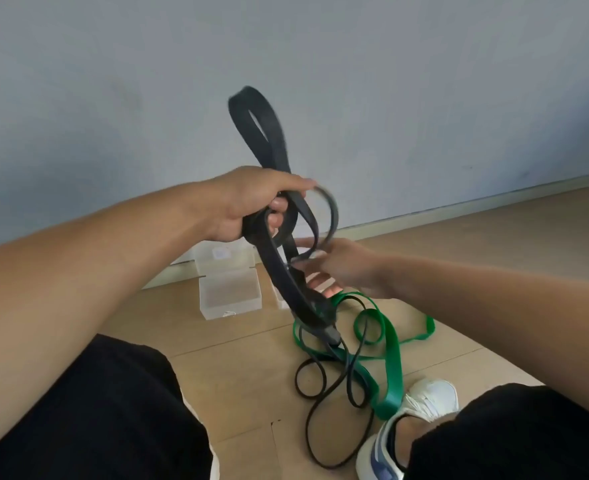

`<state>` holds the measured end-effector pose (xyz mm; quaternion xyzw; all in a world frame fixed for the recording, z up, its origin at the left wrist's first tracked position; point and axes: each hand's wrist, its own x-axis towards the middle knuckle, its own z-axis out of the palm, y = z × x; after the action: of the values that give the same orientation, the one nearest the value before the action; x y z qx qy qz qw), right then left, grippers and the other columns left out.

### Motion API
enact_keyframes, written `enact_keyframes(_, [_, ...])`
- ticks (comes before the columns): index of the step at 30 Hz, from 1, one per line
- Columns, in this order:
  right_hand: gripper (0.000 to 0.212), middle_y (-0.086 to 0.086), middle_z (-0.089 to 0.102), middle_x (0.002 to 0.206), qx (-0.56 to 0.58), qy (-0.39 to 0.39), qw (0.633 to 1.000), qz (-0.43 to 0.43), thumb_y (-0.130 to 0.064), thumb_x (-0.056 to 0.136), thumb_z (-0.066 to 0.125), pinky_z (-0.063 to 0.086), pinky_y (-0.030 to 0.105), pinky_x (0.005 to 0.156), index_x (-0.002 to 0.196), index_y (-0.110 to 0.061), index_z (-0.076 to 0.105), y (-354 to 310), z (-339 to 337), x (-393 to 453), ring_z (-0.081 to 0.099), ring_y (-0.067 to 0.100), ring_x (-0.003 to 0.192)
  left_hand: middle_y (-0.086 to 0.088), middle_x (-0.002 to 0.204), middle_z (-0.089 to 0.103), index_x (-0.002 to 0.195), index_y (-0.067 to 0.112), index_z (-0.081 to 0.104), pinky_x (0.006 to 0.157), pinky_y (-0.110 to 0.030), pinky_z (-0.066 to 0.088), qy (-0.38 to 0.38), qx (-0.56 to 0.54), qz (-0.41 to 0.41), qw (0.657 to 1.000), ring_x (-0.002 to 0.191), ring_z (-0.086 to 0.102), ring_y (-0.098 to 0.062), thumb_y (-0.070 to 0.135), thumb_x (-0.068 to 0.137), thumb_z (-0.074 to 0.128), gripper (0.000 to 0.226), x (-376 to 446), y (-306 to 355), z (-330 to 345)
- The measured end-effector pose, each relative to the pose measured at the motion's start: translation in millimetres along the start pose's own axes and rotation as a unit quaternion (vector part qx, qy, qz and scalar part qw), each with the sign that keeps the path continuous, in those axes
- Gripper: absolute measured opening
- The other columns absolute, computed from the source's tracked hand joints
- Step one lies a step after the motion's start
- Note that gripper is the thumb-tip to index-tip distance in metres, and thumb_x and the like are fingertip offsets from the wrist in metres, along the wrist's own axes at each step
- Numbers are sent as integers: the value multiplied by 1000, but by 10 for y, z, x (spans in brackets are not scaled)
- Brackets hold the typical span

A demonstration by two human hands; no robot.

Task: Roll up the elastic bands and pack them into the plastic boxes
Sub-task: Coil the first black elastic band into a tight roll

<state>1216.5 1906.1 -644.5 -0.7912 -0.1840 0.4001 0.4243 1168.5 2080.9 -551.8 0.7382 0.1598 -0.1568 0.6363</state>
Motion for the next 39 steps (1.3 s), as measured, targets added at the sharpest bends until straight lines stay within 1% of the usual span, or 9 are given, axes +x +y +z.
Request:
enact_keyframes(5, [27,14,74,106,4,144,988,52,-11,105,41,57,47,92,100,-10,68,124,-269,51,69,30,102,-3,61,51,114,24,56,57,-31,43,-19,96,-23,995,58,47,-16,1,79,81,49,0,-79,-76])
enact_keyframes(9, [13,20,68,113,51,365,927,68,-3,97,44,58,52,91,100,-8,56,222,-793,11,68,35,101,-22,123,62,155,17,36,84,-28,54,11,51,-12,999,84,62,-18,-11,90,67,77,69,-206,-226])
enact_keyframes(13, [31,5,60,109,-17,514,855,62,3,92,50,53,38,82,112,-22,50,313,-1215,-278,57,25,98,-5,107,68,111,12,70,92,-34,49,71,216,33,973,103,61,-21,19,96,70,16,120,-323,-328])
enact_keyframes(19, [42,16,60,123,-98,655,748,26,11,82,48,44,34,87,112,-16,60,561,-1703,-576,51,30,108,-1,84,64,100,16,74,64,-28,59,119,210,46,969,75,64,-19,24,89,78,14,163,-318,-332])
enact_keyframes(22, [50,20,57,125,-308,463,800,227,-2,75,68,47,42,99,124,-16,63,806,-1772,-589,47,39,124,-1,85,62,106,17,75,66,-34,64,89,214,43,972,79,64,-20,24,90,78,18,135,-331,-281])
enact_keyframes(24, [77,14,57,134,-454,261,782,339,-23,68,82,44,41,104,140,-21,55,796,-1605,-538,48,38,129,-7,81,65,105,13,75,71,-38,65,49,217,70,973,79,70,-25,16,89,79,17,119,-341,-236])
enact_keyframes(30, [34,-8,67,120,-235,120,963,-50,-28,76,88,50,30,96,101,-25,65,116,-744,-280,64,12,115,-3,84,79,92,9,76,80,-31,64,-34,246,139,959,79,77,-18,-4,82,79,17,57,-285,55])
enact_keyframes(33, [31,-9,73,102,-145,25,984,-99,-10,77,86,54,31,97,102,-13,68,-159,-403,-240,69,9,100,-15,90,79,95,4,74,84,-40,63,-38,192,152,969,87,77,-31,-8,81,77,19,-15,-199,133])
enact_keyframes(39, [41,13,69,128,51,-83,991,-88,-2,82,57,49,35,104,122,-8,56,-289,-267,-259,65,25,122,-26,101,71,109,8,70,86,-51,62,-6,122,133,984,89,74,-44,-12,82,70,34,-158,-139,16])
